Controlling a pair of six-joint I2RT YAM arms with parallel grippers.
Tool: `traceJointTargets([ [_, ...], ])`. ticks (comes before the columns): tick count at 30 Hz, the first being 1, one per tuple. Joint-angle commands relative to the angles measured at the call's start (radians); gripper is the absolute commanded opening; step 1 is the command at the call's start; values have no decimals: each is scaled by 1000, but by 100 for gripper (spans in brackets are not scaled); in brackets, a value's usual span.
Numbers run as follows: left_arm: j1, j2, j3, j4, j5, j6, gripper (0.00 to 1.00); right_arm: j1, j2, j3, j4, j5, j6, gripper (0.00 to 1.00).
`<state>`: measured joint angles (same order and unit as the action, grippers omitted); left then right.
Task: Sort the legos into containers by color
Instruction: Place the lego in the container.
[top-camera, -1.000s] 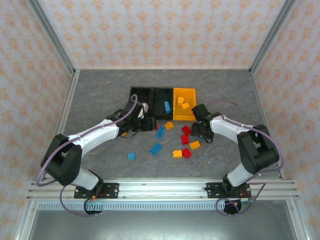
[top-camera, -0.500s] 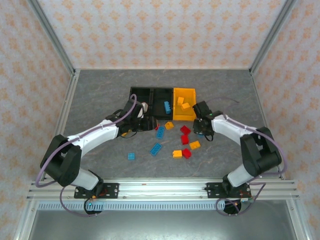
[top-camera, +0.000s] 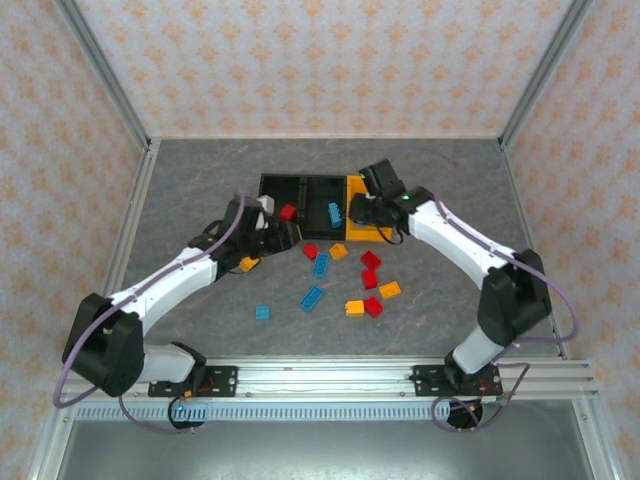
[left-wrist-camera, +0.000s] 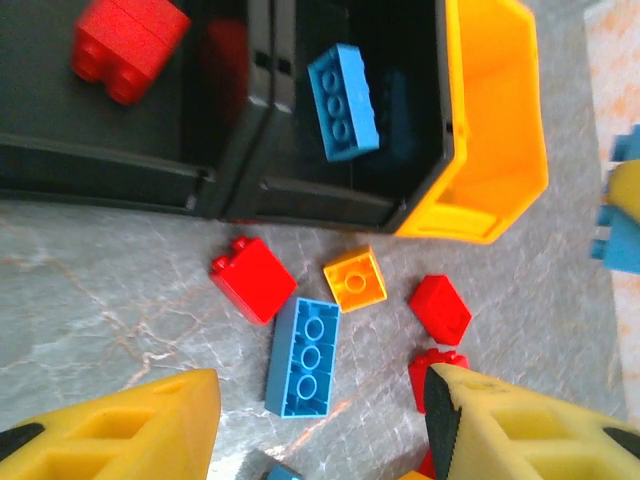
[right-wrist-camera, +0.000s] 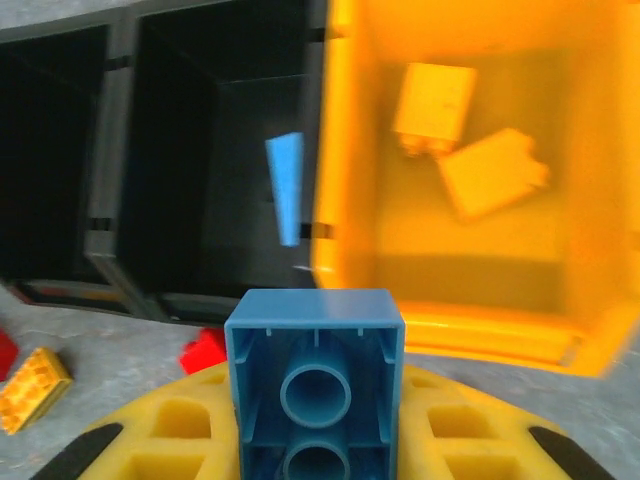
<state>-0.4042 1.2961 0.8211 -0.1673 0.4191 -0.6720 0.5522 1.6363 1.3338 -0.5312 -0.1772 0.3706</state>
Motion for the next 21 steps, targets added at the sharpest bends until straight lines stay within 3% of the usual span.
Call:
traceJointTargets([
  [1, 44, -71, -35, -11, -7, -36, 57, 40, 108, 111, -3, -23, 13, 26],
  [14, 93, -180, -107, -60, -26, -52, 58, 75, 512, 516, -79, 10, 40, 27],
  [21, 96, -208, -115, -84, -46, -52, 58, 72, 599, 572, -86, 50, 61, 29],
])
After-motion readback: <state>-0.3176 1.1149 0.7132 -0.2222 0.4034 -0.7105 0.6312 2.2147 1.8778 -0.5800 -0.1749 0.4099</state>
